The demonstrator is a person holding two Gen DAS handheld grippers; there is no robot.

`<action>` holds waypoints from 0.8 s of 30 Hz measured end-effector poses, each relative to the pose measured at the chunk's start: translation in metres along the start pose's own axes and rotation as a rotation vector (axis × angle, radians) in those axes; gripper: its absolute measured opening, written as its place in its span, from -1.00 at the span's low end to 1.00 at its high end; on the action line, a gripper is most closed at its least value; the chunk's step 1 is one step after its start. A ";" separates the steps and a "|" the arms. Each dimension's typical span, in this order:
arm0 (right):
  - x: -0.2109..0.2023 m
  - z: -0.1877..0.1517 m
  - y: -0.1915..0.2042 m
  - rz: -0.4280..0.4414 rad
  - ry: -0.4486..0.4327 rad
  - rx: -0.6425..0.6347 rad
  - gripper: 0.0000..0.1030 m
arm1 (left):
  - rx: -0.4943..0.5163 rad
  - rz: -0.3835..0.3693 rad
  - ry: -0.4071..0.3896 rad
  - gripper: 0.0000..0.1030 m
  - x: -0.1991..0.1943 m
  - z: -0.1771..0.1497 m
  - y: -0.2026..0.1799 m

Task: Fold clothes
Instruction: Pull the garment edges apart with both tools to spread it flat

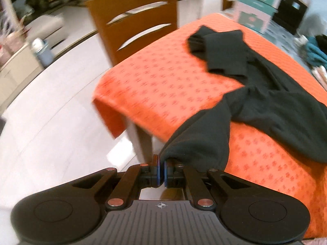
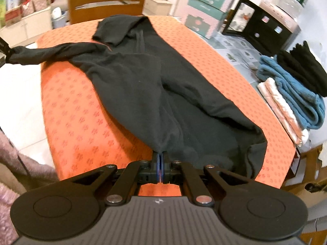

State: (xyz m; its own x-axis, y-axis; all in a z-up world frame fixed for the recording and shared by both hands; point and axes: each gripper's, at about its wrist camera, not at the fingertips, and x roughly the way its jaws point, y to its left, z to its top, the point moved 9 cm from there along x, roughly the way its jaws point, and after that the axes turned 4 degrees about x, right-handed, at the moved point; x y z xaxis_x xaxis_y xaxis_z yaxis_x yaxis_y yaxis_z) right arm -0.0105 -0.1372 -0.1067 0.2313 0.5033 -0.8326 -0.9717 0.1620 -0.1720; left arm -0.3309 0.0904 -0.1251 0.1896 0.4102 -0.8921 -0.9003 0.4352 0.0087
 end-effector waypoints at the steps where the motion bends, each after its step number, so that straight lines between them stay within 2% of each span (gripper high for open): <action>1: -0.001 -0.003 0.001 0.009 0.004 -0.010 -0.96 | -0.008 0.010 0.003 -0.88 -0.002 -0.005 0.003; 5: 0.001 -0.014 0.004 0.032 0.019 -0.042 -0.96 | -0.046 0.032 0.030 -0.87 -0.007 -0.029 0.009; 8: 0.004 -0.019 0.004 0.040 0.027 -0.044 -0.96 | -0.081 0.023 0.037 -0.79 -0.009 -0.039 0.007; 9: 0.005 -0.019 0.005 0.047 0.034 -0.041 -0.95 | -0.076 0.021 0.023 -0.66 -0.011 -0.038 0.003; 13: 0.002 -0.023 0.002 0.063 0.027 0.000 -0.93 | -0.029 0.010 -0.055 0.08 -0.022 -0.029 -0.014; 15: 0.000 -0.024 -0.001 0.070 0.022 0.038 -0.88 | 0.024 -0.010 -0.084 0.15 -0.024 -0.019 -0.026; 18: -0.005 -0.028 -0.011 0.072 0.016 0.113 -0.80 | 0.105 -0.041 -0.125 0.41 -0.027 -0.005 -0.046; 20: -0.006 -0.032 -0.017 0.076 0.017 0.174 -0.63 | 0.162 -0.062 -0.144 0.44 -0.028 0.004 -0.059; 24: -0.004 -0.040 -0.029 0.069 0.030 0.300 -0.57 | 0.254 -0.090 -0.147 0.54 -0.020 0.016 -0.084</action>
State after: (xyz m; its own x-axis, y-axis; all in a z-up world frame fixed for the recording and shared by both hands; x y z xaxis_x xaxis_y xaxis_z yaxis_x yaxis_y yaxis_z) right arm 0.0147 -0.1777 -0.1196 0.1592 0.4973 -0.8528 -0.9264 0.3739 0.0452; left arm -0.2530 0.0588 -0.1004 0.3349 0.4644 -0.8198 -0.7544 0.6534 0.0619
